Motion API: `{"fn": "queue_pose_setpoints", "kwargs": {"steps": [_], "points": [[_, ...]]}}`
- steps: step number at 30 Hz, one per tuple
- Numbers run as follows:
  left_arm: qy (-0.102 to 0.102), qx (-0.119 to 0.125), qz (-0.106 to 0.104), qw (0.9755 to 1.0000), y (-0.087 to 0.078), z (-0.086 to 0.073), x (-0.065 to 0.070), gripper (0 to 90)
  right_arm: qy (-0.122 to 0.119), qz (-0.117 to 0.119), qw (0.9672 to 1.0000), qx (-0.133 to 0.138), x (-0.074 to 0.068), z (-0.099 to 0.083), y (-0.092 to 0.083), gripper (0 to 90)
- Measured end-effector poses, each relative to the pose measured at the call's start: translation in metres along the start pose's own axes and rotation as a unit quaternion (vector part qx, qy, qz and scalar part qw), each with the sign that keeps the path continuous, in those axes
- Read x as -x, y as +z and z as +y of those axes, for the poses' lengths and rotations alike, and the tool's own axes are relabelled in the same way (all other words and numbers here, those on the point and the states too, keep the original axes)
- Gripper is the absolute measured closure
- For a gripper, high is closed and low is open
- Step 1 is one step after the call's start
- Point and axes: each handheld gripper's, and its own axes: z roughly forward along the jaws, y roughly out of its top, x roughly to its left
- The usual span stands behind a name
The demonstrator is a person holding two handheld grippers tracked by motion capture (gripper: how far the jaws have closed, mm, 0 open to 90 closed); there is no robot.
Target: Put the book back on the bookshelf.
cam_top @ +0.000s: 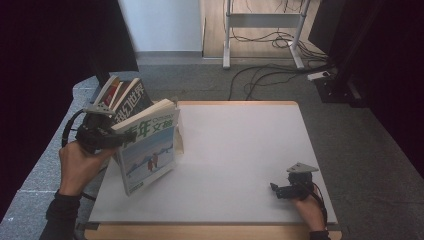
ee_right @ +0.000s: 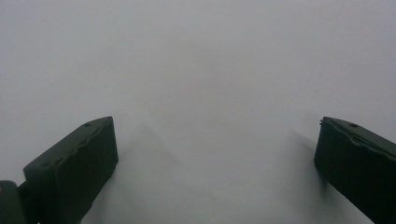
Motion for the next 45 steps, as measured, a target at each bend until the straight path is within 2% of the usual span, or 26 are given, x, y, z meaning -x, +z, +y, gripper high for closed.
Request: {"fn": "queue_pose_setpoints", "kwargs": {"steps": [13, 24, 32, 39, 42, 45], "points": [[-0.034, 0.011, 0.017, 0.9992, 0.017, 0.016, -0.016, 74.3, 0.001, 0.000, 1.0000, 0.000, 0.000, 0.000, 0.000, 0.0], [-0.048, 0.021, 0.035, 0.9980, 0.035, 0.035, -0.023, 74.3, 0.000, 0.001, 1.0000, -0.001, 0.000, 0.000, 0.000, 0.0], [-0.052, 0.034, 0.045, 0.9971, 0.049, 0.045, -0.024, 74.3, 0.001, 0.001, 1.0000, 0.000, 0.000, 0.000, 0.000, 0.0], [-0.055, 0.045, 0.038, 0.9968, 0.066, 0.038, -0.020, 74.2, 0.001, 0.001, 1.0000, -0.001, 0.000, 0.000, 0.000, 0.0], [-0.061, 0.058, 0.026, 0.9961, 0.066, 0.029, -0.019, 74.2, 0.001, 0.001, 1.0000, -0.001, 0.000, 0.000, 0.000, 0.0], [-0.060, 0.059, 0.018, 0.9963, 0.065, 0.022, -0.018, 74.0, 0.000, 0.001, 1.0000, -0.001, 0.000, 0.000, 0.000, 0.0]]}}
